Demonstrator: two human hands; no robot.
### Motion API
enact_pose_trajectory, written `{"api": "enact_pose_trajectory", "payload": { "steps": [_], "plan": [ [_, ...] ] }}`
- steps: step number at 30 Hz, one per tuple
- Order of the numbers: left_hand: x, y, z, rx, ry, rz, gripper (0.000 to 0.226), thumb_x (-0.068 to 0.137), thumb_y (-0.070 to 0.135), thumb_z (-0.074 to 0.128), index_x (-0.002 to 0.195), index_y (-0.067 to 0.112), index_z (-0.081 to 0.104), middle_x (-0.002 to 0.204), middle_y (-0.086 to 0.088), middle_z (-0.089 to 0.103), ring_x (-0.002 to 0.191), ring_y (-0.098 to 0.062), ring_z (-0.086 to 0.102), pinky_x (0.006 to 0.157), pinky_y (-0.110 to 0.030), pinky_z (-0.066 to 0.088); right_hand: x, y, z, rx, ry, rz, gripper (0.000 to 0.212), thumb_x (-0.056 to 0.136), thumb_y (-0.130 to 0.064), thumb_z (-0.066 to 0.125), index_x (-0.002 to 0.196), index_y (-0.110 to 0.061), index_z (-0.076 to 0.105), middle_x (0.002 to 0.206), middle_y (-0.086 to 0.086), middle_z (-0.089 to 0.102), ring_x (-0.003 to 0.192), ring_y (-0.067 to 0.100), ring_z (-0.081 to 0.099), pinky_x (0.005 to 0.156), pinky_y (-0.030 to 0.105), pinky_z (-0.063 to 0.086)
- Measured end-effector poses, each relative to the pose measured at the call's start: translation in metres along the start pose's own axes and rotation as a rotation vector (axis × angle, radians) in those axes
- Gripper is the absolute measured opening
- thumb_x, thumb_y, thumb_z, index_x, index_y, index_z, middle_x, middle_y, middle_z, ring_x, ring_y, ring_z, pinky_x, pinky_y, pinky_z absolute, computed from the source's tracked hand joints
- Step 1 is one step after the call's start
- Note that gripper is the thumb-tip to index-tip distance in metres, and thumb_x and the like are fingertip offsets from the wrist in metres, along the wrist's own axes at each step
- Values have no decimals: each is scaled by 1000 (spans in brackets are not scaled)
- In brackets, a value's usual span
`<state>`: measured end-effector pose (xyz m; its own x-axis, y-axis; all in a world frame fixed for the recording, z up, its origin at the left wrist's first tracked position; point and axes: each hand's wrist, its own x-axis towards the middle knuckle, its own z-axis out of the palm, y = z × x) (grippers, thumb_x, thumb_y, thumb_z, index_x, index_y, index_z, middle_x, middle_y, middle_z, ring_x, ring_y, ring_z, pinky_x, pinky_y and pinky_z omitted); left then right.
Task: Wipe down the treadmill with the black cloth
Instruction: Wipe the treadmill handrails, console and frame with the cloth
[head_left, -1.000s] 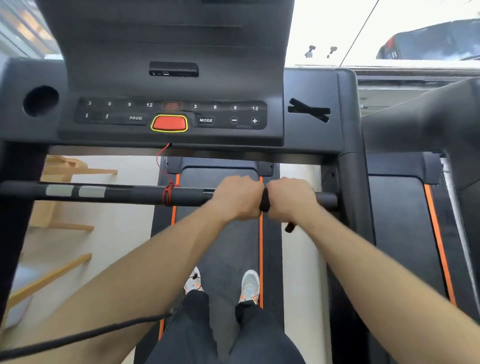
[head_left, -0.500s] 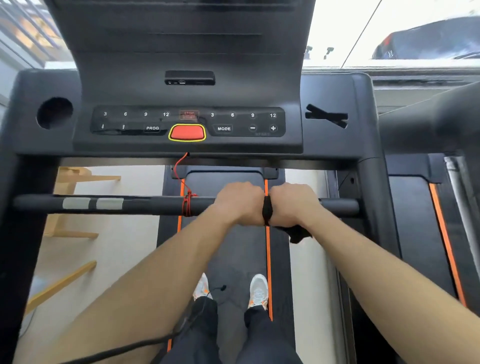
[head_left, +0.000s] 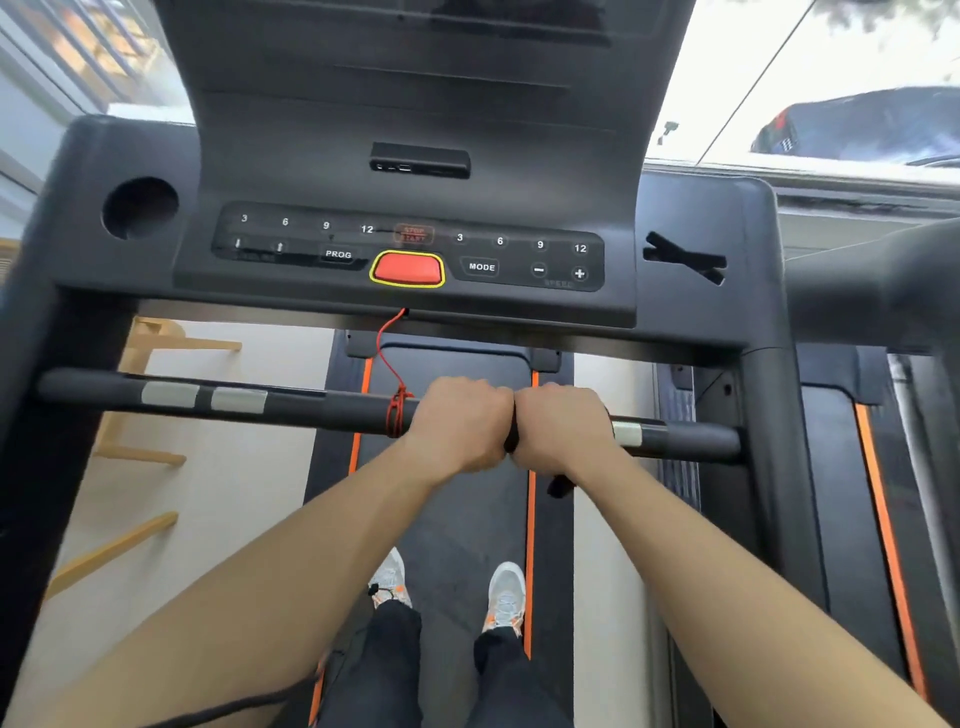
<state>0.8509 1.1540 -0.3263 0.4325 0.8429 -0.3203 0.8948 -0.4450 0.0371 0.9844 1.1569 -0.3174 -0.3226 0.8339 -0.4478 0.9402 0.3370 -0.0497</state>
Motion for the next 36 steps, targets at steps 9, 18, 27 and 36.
{"api": "enact_pose_trajectory", "payload": {
  "steps": [9, 18, 27, 36],
  "plan": [
    [11, -15, -19, -199, -344, 10, 20, 77, 37, 70, 85, 22, 60, 81, 1, 63, 74, -24, 62, 60, -31, 40, 12, -4, -11, 96, -179, 13, 22, 72, -36, 71, 89, -23, 63, 81, -2, 66, 74, 22, 66, 70, 36, 55],
    [7, -23, -12, -155, -273, 48, 20, 75, 33, 70, 90, 21, 67, 86, -2, 68, 77, -26, 66, 62, -34, 42, 13, -14, -8, 36, -135, -16, 20, 72, -36, 67, 84, -26, 55, 80, -4, 65, 75, 24, 65, 64, 32, 49],
    [-7, -21, -9, -81, -134, -22, 22, 84, 31, 62, 103, 20, 63, 95, -2, 70, 88, -28, 69, 63, -32, 40, 4, -26, 5, 37, 169, 28, 17, 69, -30, 68, 75, -26, 52, 66, -5, 56, 64, 23, 62, 59, 31, 43],
    [-17, -32, -10, 18, -67, 65, 20, 83, 32, 64, 97, 19, 59, 82, -2, 64, 75, -29, 65, 60, -34, 41, 4, -28, -3, 121, 23, 42, 24, 70, -40, 64, 90, -29, 58, 78, -7, 64, 75, 23, 63, 64, 32, 48]
  ]
}}
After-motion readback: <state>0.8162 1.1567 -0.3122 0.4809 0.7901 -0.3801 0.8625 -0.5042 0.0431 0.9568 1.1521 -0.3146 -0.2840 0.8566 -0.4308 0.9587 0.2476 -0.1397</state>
